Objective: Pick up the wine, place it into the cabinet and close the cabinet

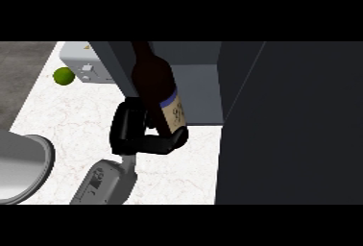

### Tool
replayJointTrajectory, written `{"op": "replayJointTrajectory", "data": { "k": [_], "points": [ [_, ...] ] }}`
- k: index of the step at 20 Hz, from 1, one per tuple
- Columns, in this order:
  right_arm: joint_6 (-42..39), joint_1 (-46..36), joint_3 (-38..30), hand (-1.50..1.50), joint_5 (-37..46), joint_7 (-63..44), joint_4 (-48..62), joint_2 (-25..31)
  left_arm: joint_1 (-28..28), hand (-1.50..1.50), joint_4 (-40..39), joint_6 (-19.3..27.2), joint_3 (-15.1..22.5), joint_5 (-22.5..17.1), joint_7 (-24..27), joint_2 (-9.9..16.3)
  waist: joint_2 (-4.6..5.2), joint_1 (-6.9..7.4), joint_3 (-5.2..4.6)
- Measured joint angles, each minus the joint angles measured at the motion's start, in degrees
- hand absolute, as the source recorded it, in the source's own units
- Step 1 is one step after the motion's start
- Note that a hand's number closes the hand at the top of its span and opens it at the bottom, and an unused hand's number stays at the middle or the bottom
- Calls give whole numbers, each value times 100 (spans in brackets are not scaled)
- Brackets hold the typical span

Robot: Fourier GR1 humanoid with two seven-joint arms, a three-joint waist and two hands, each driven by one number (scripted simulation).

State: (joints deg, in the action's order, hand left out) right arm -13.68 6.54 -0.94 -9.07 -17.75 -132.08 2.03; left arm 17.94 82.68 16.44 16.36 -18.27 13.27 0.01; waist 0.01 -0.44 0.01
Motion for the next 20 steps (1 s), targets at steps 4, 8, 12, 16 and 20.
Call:
{"op": "replayJointTrajectory", "data": {
  "k": [4,8,12,16,20],
  "points": [
    [-20,86,-4,-150,-6,56,-49,38,371,150,-495,324,215,96,73,0,0,-5,-1],
    [-39,31,-28,-150,-23,102,17,31,694,150,-1077,708,532,-161,412,0,2,-13,-2],
    [-21,-23,-84,-150,-62,48,38,42,916,150,-1559,928,733,-558,702,-1,4,-16,-2],
    [27,-195,-58,-150,-86,-110,21,61,1051,150,-2025,1125,903,-879,1003,-1,6,-16,-3],
    [17,-88,37,-150,-3,-43,41,-2,1161,150,-2378,1170,987,-1149,1176,-1,6,-18,-3]
  ]
}}
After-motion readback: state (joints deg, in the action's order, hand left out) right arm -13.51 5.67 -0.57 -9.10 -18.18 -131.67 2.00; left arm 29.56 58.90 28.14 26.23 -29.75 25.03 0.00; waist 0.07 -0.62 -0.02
